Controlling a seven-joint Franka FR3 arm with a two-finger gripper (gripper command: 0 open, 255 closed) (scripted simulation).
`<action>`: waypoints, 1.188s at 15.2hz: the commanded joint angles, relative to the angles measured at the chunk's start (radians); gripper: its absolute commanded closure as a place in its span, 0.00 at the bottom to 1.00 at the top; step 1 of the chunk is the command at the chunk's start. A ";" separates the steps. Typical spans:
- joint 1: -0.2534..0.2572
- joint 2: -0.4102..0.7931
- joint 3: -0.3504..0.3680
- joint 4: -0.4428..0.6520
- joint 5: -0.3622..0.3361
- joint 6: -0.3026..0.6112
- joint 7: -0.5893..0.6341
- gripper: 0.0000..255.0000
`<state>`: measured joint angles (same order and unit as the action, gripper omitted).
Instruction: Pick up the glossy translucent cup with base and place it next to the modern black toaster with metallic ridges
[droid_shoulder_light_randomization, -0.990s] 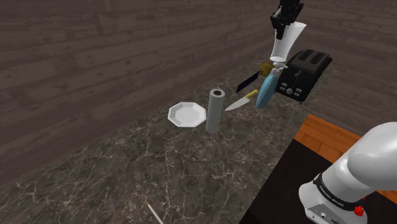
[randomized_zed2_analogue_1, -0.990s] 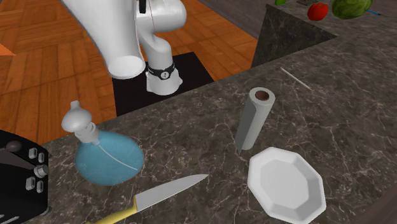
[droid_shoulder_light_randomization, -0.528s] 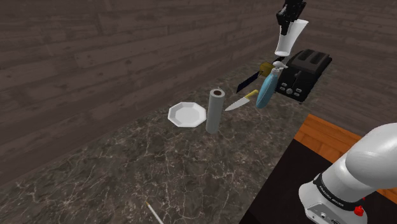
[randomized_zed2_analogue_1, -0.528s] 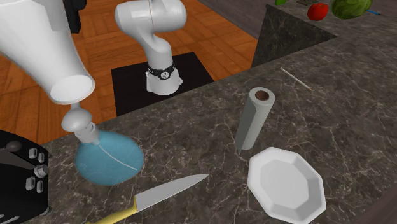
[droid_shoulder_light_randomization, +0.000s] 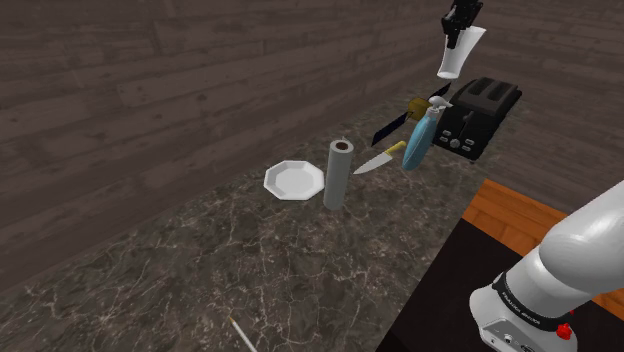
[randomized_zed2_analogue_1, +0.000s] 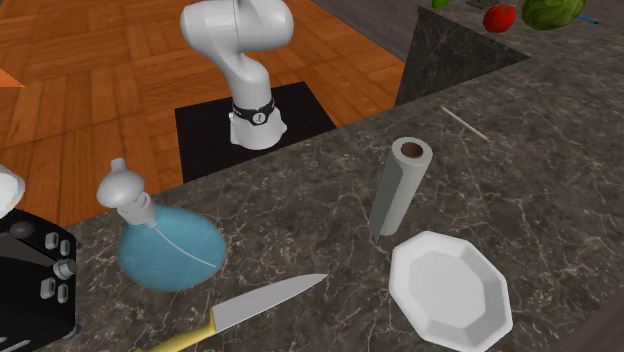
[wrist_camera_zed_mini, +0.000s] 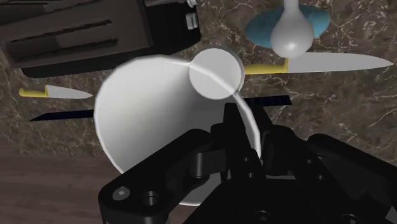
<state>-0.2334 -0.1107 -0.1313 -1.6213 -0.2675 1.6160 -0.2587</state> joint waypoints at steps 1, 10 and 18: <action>-0.020 0.053 -0.028 0.068 0.010 -0.002 -0.052 1.00; -0.070 0.178 -0.076 0.158 0.045 0.053 -0.138 1.00; -0.070 0.149 -0.076 0.014 0.035 0.166 -0.111 1.00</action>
<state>-0.3043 0.0439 -0.2082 -1.5848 -0.2306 1.7647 -0.3758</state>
